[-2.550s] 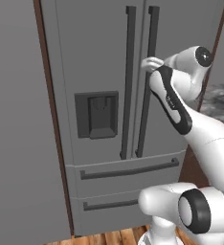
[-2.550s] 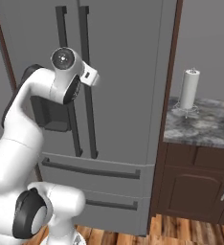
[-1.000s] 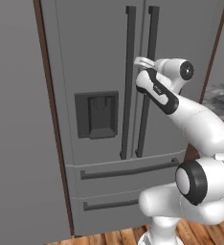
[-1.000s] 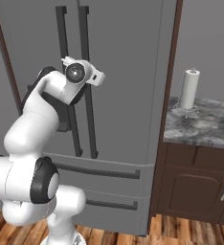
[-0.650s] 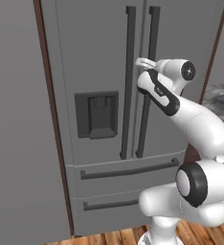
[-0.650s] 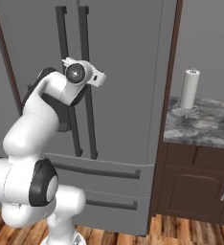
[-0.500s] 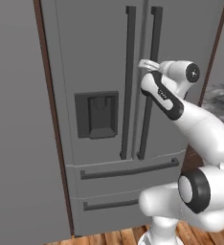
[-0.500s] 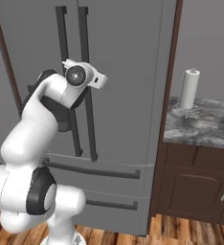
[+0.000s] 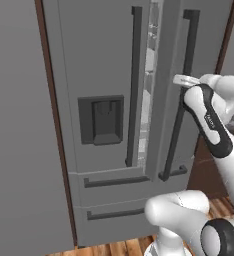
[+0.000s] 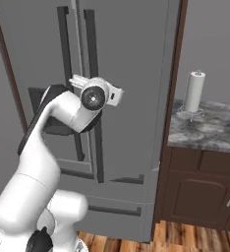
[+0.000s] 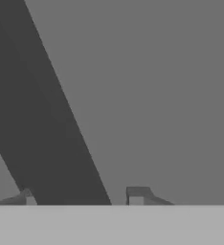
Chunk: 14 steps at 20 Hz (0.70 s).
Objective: Retrieve the sausage and cheese from the fridge and place them on the cutting board on the counter.
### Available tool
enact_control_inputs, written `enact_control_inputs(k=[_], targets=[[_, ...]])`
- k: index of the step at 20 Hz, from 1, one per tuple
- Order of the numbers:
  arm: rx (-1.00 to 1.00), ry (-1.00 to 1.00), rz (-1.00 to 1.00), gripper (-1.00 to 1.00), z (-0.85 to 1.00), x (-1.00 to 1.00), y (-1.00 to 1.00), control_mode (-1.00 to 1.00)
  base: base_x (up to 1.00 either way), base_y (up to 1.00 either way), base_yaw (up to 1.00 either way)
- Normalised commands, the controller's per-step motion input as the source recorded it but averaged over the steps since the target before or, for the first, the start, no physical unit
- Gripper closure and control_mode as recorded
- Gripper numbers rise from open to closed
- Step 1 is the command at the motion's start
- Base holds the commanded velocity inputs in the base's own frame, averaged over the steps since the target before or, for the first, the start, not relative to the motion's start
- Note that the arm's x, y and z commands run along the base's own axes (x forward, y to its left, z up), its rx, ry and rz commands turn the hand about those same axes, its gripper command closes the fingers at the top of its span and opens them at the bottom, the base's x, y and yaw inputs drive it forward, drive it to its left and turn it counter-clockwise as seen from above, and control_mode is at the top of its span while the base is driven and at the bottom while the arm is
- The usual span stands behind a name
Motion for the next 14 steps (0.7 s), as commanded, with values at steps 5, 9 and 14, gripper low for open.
enact_control_inputs(k=[5, 9, 14], targets=[[-0.16, 0.0, 0.28, -1.0, -0.15, -1.0, -0.99, -1.0, 0.0, 0.0, 0.0], [-0.02, -0.07, 0.39, -1.0, -0.05, -1.0, -0.81, -1.0, 0.0, 0.0, 0.0], [0.02, -0.23, 0.35, -1.0, -0.01, -0.76, -0.58, -1.0, 0.0, 0.0, 0.0]])
